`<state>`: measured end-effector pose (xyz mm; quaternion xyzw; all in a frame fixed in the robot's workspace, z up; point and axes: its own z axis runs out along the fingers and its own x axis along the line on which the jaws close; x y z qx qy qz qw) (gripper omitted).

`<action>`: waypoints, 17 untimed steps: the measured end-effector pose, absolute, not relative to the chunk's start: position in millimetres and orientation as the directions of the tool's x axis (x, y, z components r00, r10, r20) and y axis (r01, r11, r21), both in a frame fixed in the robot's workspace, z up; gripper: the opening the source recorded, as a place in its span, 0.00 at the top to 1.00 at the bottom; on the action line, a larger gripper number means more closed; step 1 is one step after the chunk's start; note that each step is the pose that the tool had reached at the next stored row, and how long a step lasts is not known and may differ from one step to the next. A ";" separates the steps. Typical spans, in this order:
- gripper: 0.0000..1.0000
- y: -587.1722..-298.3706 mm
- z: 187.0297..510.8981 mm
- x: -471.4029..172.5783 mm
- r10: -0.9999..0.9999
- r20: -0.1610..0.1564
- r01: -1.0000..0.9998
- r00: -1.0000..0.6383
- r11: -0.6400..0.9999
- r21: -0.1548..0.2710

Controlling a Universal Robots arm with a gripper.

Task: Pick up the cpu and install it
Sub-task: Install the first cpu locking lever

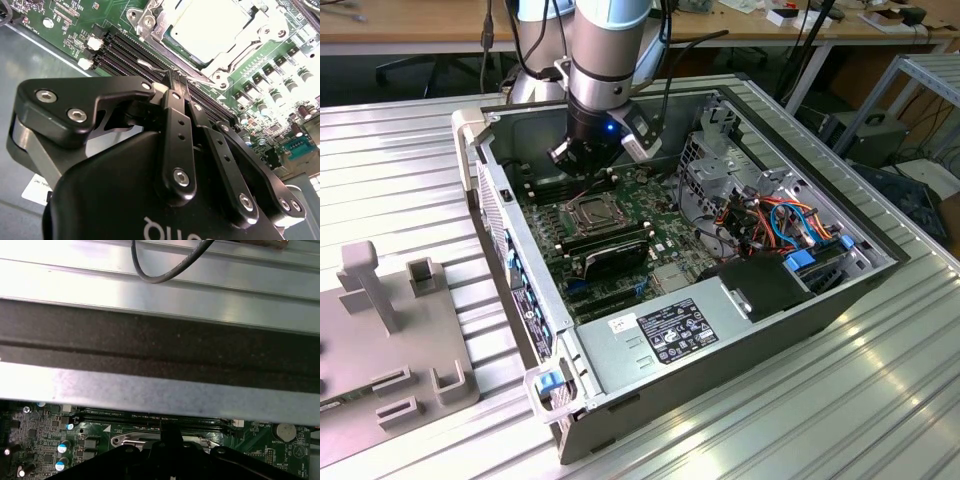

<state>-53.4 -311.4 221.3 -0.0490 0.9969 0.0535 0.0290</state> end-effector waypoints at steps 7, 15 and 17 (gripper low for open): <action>0.89 -311.4 218.5 -51.3 -0.095 -0.063 -0.101 -0.994 0.989 0.104; 0.89 -311.5 212.8 -47.5 -0.095 -0.063 -0.101 -0.994 0.989 0.104; 0.89 -311.5 212.4 -47.4 -0.094 -0.063 -0.101 -0.994 0.990 0.104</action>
